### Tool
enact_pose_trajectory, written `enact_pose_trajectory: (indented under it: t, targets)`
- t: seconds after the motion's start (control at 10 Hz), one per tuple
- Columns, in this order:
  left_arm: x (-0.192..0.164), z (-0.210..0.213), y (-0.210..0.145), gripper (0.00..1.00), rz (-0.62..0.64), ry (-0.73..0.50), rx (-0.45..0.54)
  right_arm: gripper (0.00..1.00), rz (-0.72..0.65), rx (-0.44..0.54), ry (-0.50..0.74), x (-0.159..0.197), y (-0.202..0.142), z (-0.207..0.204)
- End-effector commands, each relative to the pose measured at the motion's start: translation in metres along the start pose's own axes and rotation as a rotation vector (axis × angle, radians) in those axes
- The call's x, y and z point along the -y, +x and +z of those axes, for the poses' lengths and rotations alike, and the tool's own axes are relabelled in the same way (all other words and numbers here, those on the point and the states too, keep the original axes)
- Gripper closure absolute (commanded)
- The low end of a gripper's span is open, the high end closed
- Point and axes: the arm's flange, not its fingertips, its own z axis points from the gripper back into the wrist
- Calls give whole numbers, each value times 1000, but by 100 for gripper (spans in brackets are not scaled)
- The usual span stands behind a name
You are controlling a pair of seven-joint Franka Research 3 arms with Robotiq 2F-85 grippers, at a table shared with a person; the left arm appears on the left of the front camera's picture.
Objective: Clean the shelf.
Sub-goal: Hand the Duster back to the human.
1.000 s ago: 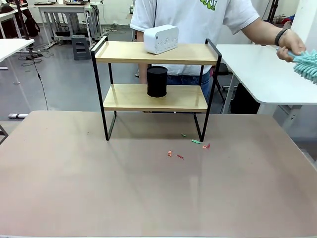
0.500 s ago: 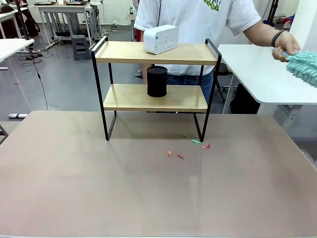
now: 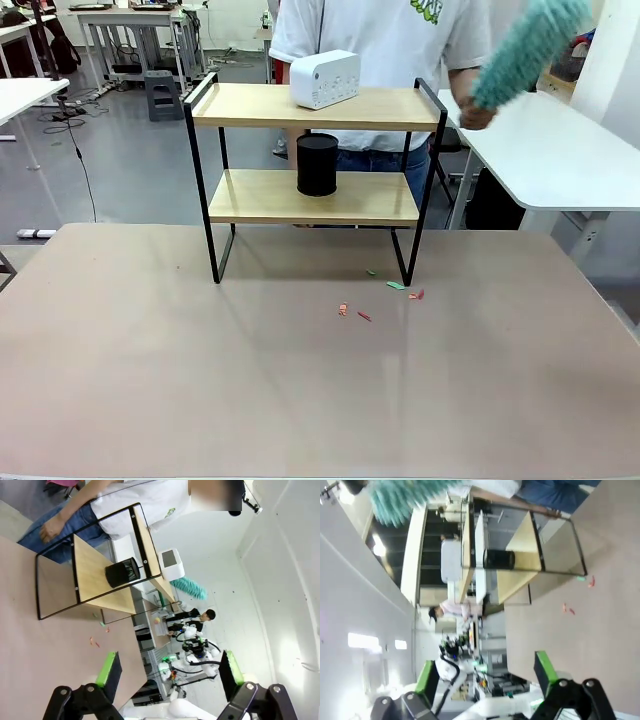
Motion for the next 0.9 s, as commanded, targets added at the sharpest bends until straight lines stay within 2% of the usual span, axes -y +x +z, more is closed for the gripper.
enact_pose_trajectory:
  t: [0.0,0.1,0.3,0.4,0.5,0.6,0.7,0.8]
  targets:
    - [7,-4,0,0,119,-108,-96,0,76,-173,-16,-12,-10,-44]
    - [2,-36,-18,0,155,-111,-292,0,101,-276,0,-19,-22,-72]
    - [-8,-101,-61,0,178,-52,-537,0,112,-412,25,-20,-49,-113]
    - [-13,-130,-83,0,193,-32,-590,0,87,-494,63,-15,-69,-130]
    - [-18,-155,-104,0,216,-31,-615,0,55,-531,127,-9,-90,-145]
    - [-21,-166,-115,0,241,-15,-645,0,118,-398,-7,2,-98,-157]
    - [-16,-147,-88,0,208,-55,-601,0,82,-503,50,-29,-63,-138]
    - [-16,-147,-88,0,208,-55,-601,0,82,-503,50,-29,-63,-138]
